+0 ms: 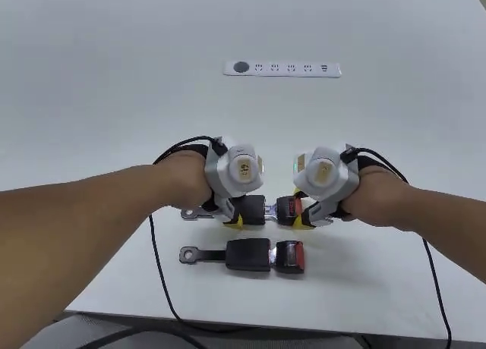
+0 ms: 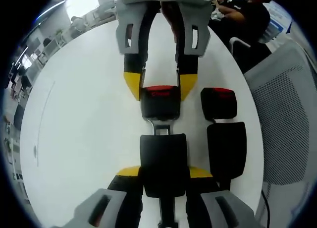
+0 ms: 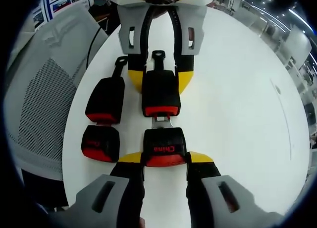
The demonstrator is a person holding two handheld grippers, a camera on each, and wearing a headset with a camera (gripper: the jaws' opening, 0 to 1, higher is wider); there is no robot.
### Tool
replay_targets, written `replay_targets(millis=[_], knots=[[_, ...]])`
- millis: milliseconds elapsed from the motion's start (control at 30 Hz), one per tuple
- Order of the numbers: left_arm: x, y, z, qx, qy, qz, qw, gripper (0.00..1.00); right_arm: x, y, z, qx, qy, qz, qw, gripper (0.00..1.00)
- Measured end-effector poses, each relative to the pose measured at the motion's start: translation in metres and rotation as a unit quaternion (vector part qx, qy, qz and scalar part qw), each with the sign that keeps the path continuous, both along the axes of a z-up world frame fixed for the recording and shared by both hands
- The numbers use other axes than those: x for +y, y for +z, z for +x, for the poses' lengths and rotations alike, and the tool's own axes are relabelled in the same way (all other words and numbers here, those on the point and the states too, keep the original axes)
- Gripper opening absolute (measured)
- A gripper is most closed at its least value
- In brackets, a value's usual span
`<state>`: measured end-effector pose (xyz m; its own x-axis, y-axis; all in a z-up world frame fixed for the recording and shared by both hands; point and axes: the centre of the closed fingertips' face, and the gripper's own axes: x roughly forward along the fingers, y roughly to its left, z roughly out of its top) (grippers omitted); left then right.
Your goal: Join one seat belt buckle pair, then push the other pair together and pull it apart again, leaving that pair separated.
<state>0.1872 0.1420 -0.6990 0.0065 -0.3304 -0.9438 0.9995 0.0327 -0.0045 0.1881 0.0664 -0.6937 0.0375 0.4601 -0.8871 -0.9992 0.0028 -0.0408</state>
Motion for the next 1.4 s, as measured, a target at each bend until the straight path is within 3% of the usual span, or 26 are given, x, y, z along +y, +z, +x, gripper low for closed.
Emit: replay_targets(millis=[100,167,767,867,933,967,1133,1400], knots=[[-0.001,0.001,-0.002,-0.001,-0.006,-0.002,1.0,0.33,0.009,0.004,0.0,0.007,-0.002,0.017,0.9998,0.3],[-0.001,0.001,-0.001,0.0,-0.004,-0.002,1.0,0.33,0.011,0.0,0.0,0.0,0.001,0.001,1.0,0.3],[-0.001,0.006,-0.005,0.0,0.002,0.0,1.0,0.33,0.008,0.001,-0.001,0.002,-0.002,0.0,1.0,0.31],[0.001,0.004,-0.004,0.001,0.004,-0.005,1.0,0.33,-0.001,0.002,-0.002,-0.001,-0.004,-0.007,1.0,0.32],[0.002,0.004,-0.003,0.001,0.005,-0.008,1.0,0.33,-0.007,0.003,-0.002,0.001,-0.008,-0.004,1.0,0.32],[0.001,0.004,-0.004,0.001,0.005,-0.01,0.9999,0.33,-0.005,0.005,-0.004,0.003,-0.012,0.013,0.9998,0.32],[0.0,0.004,-0.004,-0.001,0.01,-0.01,0.9999,0.33,-0.015,0.001,-0.006,0.003,-0.022,0.011,0.9997,0.32],[0.001,0.002,-0.003,-0.003,0.027,-0.015,0.9995,0.34,-0.057,0.002,-0.007,-0.007,-0.017,-0.011,0.9998,0.33]])
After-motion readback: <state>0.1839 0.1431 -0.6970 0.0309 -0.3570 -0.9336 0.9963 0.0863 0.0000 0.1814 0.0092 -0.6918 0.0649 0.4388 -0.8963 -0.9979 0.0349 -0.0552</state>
